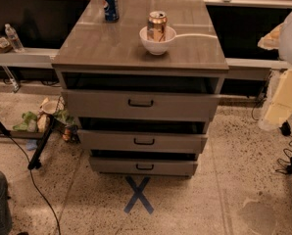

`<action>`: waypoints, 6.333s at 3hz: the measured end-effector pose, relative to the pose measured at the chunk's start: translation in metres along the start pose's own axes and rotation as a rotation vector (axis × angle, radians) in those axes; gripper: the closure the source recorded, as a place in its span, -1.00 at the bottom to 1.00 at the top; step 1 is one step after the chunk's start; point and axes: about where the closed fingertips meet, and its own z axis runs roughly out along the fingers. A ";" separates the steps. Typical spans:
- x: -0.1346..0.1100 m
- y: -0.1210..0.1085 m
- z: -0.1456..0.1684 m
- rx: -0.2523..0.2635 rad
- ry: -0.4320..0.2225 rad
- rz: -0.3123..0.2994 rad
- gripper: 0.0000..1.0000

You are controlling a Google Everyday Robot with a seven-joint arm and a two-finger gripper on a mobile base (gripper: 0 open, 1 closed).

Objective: Pick orange can from white bowl and place on counter

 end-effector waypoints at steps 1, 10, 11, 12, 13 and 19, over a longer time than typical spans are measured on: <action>0.000 0.000 0.000 0.000 0.000 0.000 -1.00; -0.174 -0.252 0.126 0.246 -0.876 0.508 -1.00; -0.181 -0.274 0.143 0.287 -0.920 0.546 -1.00; -0.190 -0.291 0.157 0.309 -0.941 0.565 -1.00; -0.199 -0.307 0.171 0.335 -0.955 0.565 -1.00; -0.224 -0.360 0.143 0.342 -1.030 0.524 1.00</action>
Offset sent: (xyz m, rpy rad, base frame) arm 0.0595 0.0356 0.0149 0.3015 -0.1348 -0.0410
